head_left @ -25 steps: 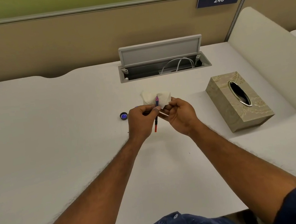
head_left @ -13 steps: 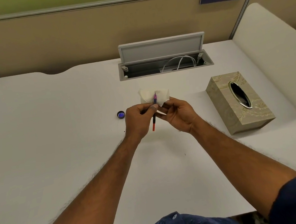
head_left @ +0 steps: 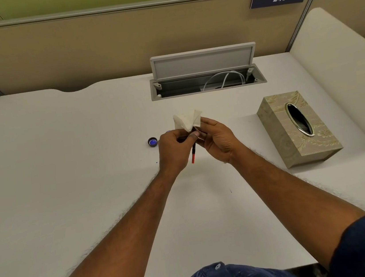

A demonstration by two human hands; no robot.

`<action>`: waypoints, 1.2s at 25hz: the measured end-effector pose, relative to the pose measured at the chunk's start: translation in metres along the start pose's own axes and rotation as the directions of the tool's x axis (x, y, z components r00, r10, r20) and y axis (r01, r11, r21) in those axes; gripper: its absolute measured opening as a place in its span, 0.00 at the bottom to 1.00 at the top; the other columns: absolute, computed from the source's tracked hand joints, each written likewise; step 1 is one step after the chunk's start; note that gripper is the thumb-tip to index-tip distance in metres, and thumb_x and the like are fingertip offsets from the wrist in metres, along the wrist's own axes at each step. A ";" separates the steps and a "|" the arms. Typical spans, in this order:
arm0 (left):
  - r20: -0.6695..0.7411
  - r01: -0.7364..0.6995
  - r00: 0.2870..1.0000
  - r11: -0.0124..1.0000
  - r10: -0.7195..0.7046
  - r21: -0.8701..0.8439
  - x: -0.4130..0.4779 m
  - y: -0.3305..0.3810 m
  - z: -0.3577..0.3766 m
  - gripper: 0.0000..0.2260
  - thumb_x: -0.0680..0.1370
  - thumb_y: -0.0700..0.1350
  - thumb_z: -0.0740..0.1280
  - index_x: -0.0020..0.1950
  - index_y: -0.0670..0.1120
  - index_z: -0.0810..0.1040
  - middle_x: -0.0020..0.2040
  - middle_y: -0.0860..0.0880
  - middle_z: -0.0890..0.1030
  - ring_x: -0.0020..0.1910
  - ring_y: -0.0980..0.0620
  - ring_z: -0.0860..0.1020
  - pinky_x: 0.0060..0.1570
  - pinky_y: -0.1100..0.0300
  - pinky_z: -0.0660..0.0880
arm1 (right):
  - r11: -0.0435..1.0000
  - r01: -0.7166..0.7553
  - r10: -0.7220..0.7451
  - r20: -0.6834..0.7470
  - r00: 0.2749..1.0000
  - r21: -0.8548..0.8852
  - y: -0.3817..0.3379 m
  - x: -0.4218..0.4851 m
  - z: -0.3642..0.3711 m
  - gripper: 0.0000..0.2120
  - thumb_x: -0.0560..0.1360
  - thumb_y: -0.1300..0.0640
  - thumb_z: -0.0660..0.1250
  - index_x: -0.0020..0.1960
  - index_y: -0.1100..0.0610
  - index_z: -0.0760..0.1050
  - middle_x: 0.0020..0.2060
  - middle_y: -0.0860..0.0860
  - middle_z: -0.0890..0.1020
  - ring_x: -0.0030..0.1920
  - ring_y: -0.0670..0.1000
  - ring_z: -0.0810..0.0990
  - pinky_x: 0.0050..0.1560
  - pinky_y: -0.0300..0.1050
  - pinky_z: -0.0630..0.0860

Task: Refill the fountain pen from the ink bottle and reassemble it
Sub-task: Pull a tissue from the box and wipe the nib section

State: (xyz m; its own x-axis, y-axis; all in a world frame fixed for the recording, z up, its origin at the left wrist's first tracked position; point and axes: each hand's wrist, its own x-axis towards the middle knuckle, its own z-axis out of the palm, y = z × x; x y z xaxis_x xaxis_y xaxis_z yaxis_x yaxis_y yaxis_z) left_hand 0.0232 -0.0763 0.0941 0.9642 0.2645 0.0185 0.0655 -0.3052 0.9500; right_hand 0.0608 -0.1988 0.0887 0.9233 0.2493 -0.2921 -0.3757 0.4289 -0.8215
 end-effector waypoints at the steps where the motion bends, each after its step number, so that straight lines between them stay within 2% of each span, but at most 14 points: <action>1: -0.005 0.005 1.000 1.000 -0.006 -0.005 0.000 0.000 0.000 0.13 0.74 0.47 0.72 0.54 0.41 0.83 0.47 0.44 0.86 0.45 0.50 0.83 0.50 0.63 0.78 | 1.000 0.007 -0.008 -0.011 1.000 -0.008 0.000 0.000 0.002 0.09 0.80 0.63 0.61 0.55 0.56 0.78 0.55 0.54 0.82 0.54 0.55 0.82 0.55 0.47 0.80; 4: 0.016 0.001 1.000 1.000 0.000 -0.014 -0.001 0.001 -0.001 0.14 0.73 0.47 0.73 0.55 0.41 0.83 0.48 0.45 0.86 0.45 0.52 0.82 0.48 0.69 0.76 | 0.999 0.023 -0.024 -0.042 0.999 -0.022 -0.001 -0.001 0.005 0.08 0.79 0.63 0.62 0.54 0.57 0.79 0.55 0.55 0.82 0.53 0.55 0.82 0.54 0.47 0.80; 8: 0.019 0.001 1.000 1.000 -0.001 0.020 0.000 0.001 -0.001 0.15 0.73 0.46 0.73 0.56 0.41 0.83 0.49 0.44 0.86 0.45 0.52 0.82 0.49 0.69 0.75 | 0.999 0.024 -0.027 -0.081 0.996 -0.038 -0.001 0.000 0.007 0.07 0.79 0.63 0.63 0.51 0.56 0.79 0.51 0.53 0.83 0.52 0.56 0.82 0.55 0.49 0.79; 12: 0.029 0.039 0.999 0.999 -0.040 0.034 0.002 -0.001 -0.002 0.14 0.73 0.47 0.73 0.56 0.41 0.83 0.49 0.44 0.86 0.48 0.49 0.83 0.54 0.59 0.78 | 0.998 0.016 -0.022 -0.106 0.994 -0.058 -0.002 0.002 0.007 0.06 0.78 0.63 0.65 0.49 0.56 0.80 0.48 0.52 0.84 0.50 0.55 0.82 0.52 0.47 0.80; 14: 0.038 0.043 0.998 0.998 -0.045 0.034 0.003 -0.001 -0.002 0.14 0.73 0.46 0.73 0.55 0.41 0.83 0.49 0.44 0.86 0.47 0.49 0.83 0.54 0.57 0.79 | 1.000 0.002 -0.005 -0.122 0.993 -0.023 -0.001 0.004 0.007 0.06 0.78 0.63 0.65 0.49 0.56 0.80 0.48 0.52 0.84 0.50 0.55 0.83 0.52 0.48 0.80; 17: 0.038 0.060 0.997 0.998 -0.061 0.025 0.002 -0.002 -0.002 0.13 0.73 0.45 0.74 0.54 0.40 0.84 0.47 0.43 0.86 0.45 0.48 0.83 0.53 0.56 0.80 | 0.999 0.006 0.003 -0.167 0.986 0.054 -0.006 0.010 0.002 0.06 0.78 0.63 0.64 0.51 0.56 0.79 0.52 0.54 0.83 0.51 0.56 0.83 0.53 0.49 0.80; 21: 0.029 0.058 0.998 0.998 -0.058 0.009 0.001 -0.005 -0.006 0.14 0.73 0.46 0.73 0.55 0.41 0.84 0.47 0.44 0.86 0.43 0.51 0.82 0.48 0.64 0.78 | 1.000 0.018 -0.014 -0.170 0.985 0.022 -0.008 0.014 -0.005 0.08 0.79 0.64 0.63 0.56 0.58 0.77 0.57 0.56 0.81 0.51 0.57 0.83 0.54 0.51 0.80; 24: 0.044 0.051 0.998 0.999 -0.051 0.001 0.000 -0.003 -0.008 0.14 0.73 0.46 0.73 0.55 0.41 0.84 0.46 0.44 0.86 0.42 0.52 0.82 0.49 0.62 0.79 | 0.999 0.031 -0.035 -0.179 0.983 -0.023 -0.005 0.015 -0.006 0.12 0.79 0.64 0.63 0.62 0.60 0.75 0.57 0.56 0.81 0.51 0.57 0.84 0.53 0.52 0.81; 27: 0.052 0.055 0.997 0.998 -0.056 0.012 0.000 -0.003 -0.009 0.14 0.73 0.46 0.73 0.56 0.41 0.83 0.48 0.43 0.86 0.44 0.49 0.82 0.52 0.59 0.79 | 0.997 0.062 -0.069 -0.217 0.974 -0.038 -0.006 0.018 -0.003 0.11 0.79 0.64 0.64 0.61 0.58 0.74 0.55 0.54 0.81 0.50 0.56 0.84 0.52 0.51 0.81; 30: 0.037 0.068 0.997 0.997 -0.067 -0.026 0.000 -0.002 -0.011 0.14 0.74 0.46 0.73 0.56 0.41 0.83 0.49 0.43 0.85 0.47 0.48 0.83 0.52 0.57 0.80 | 0.987 0.075 -0.108 -0.248 0.963 -0.140 -0.008 0.021 -0.007 0.12 0.78 0.64 0.64 0.61 0.56 0.73 0.58 0.54 0.79 0.57 0.59 0.81 0.56 0.54 0.80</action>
State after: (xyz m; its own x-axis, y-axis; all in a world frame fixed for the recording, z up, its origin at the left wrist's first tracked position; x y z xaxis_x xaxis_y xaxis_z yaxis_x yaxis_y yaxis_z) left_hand 0.0207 -0.0657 0.0951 0.9665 0.2503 -0.0565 0.1240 -0.2629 0.9568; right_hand 0.0841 -0.2026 0.0858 0.9492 -0.0221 -0.3138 -0.2905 0.3205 -0.9016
